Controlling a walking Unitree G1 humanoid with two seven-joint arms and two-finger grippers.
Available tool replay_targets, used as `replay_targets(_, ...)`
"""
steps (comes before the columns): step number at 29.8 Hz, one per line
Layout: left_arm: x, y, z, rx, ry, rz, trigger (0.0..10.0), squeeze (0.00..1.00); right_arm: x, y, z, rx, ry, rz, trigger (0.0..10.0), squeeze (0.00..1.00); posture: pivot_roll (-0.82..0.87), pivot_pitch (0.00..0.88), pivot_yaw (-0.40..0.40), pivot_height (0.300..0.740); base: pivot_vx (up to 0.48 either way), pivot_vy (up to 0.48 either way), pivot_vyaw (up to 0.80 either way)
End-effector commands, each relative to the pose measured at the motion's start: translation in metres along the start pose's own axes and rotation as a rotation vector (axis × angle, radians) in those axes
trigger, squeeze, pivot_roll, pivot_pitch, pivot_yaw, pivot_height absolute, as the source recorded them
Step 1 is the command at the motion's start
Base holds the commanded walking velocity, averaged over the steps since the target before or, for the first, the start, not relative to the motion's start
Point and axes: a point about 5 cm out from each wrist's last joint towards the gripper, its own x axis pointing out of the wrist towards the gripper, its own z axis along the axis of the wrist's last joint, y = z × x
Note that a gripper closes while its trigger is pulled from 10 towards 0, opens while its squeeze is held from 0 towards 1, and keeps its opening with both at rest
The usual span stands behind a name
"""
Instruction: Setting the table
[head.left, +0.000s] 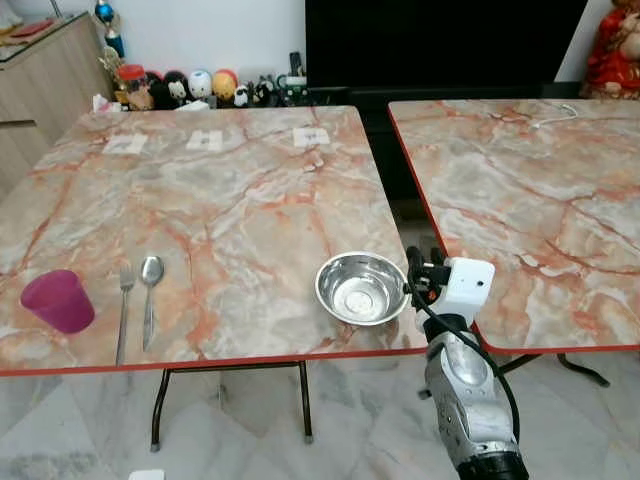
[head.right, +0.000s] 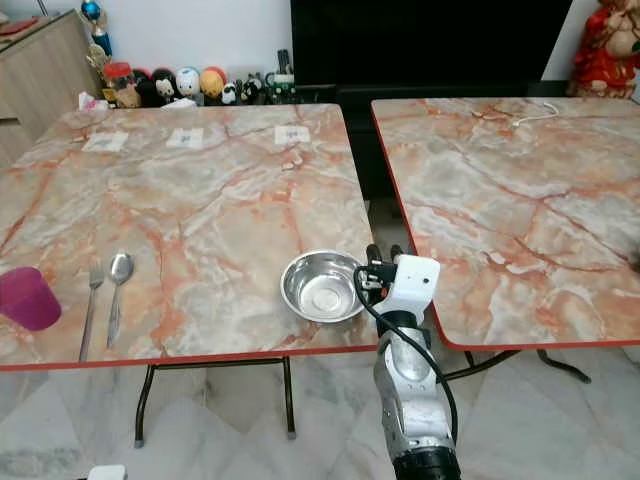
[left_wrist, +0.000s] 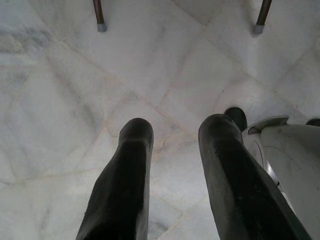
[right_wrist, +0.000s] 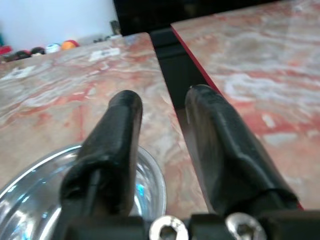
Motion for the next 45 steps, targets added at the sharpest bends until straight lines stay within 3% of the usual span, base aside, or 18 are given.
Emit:
replay_targets(1, -0.001, 0.001, -0.002, -0.022, 0.009, 0.005, 10.0, 0.0, -0.001, -0.003, 0.002, 0.034, 0.006, -0.028, 10.0, 1.0, -0.07, 0.0, 0.024, 0.74, 0.0, 0.0, 0.0)
replay_targets(2, -0.001, 0.001, -0.002, -0.022, 0.008, 0.006, 10.0, 0.0, -0.001, -0.004, 0.002, 0.041, 0.012, -0.032, 10.0, 1.0, -0.07, 0.0, 0.025, 0.74, 0.0, 0.0, 0.0)
replay_targets(3, -0.001, 0.002, -0.002, -0.022, 0.008, 0.006, 10.0, 0.0, -0.001, -0.004, 0.001, 0.053, 0.019, -0.035, 10.0, 0.0, -0.07, 0.0, 0.025, 0.74, 0.0, 0.0, 0.0)
replay_targets(7, 0.0, 0.002, -0.001, -0.022, 0.008, 0.007, 10.0, 0.0, -0.001, 0.0, -0.005, 0.178, 0.102, -0.015, 10.0, 0.0, -0.07, 0.0, 0.028, 0.74, 0.0, 0.0, 0.0)
replay_targets(12, 0.0, 0.002, -0.001, -0.023, 0.008, 0.006, 10.0, 0.0, -0.001, 0.006, -0.018, 0.238, 0.233, 0.037, 10.0, 0.0, -0.07, 0.0, 0.03, 0.74, 0.0, 0.0, 0.0)
replay_targets(21, 0.0, 0.002, 0.0, -0.03, 0.003, 0.008, 10.0, 0.0, 0.001, 0.001, -0.021, 0.336, 0.288, -0.025, 10.0, 0.0, -0.06, 0.0, 0.03, 0.74, 0.0, 0.0, 0.0)
replay_targets(29, 0.0, 0.002, 0.0, -0.031, 0.002, 0.006, 10.0, 0.0, 0.001, -0.005, -0.023, 0.343, 0.319, -0.069, 10.0, 0.0, -0.06, 0.0, 0.028, 0.74, 0.0, 0.0, 0.0)
replay_targets(40, 0.0, 0.002, 0.0, -0.028, 0.004, 0.006, 10.0, 0.0, 0.003, 0.004, -0.032, 0.335, 0.414, -0.031, 10.0, 0.0, -0.06, 0.0, 0.031, 0.74, 0.0, 0.0, 0.0)
replay_targets(41, 0.0, 0.002, 0.0, -0.028, 0.004, 0.006, 10.0, 0.0, 0.004, 0.004, -0.032, 0.336, 0.415, -0.033, 9.6, 0.0, -0.06, 0.0, 0.03, 0.74, 0.0, 0.0, 0.0)
replay_targets(42, 0.0, 0.002, 0.0, -0.028, 0.004, 0.007, 10.0, 0.0, 0.005, 0.004, -0.031, 0.343, 0.415, -0.037, 0.0, 0.0, -0.06, 0.0, 0.03, 0.74, 0.0, 0.0, 0.0)
replay_targets(45, 0.0, 0.002, 0.0, -0.028, 0.004, 0.008, 10.0, 0.0, 0.006, 0.004, -0.031, 0.346, 0.415, -0.039, 0.0, 0.0, -0.06, 0.0, 0.029, 0.74, 0.0, 0.0, 0.0)
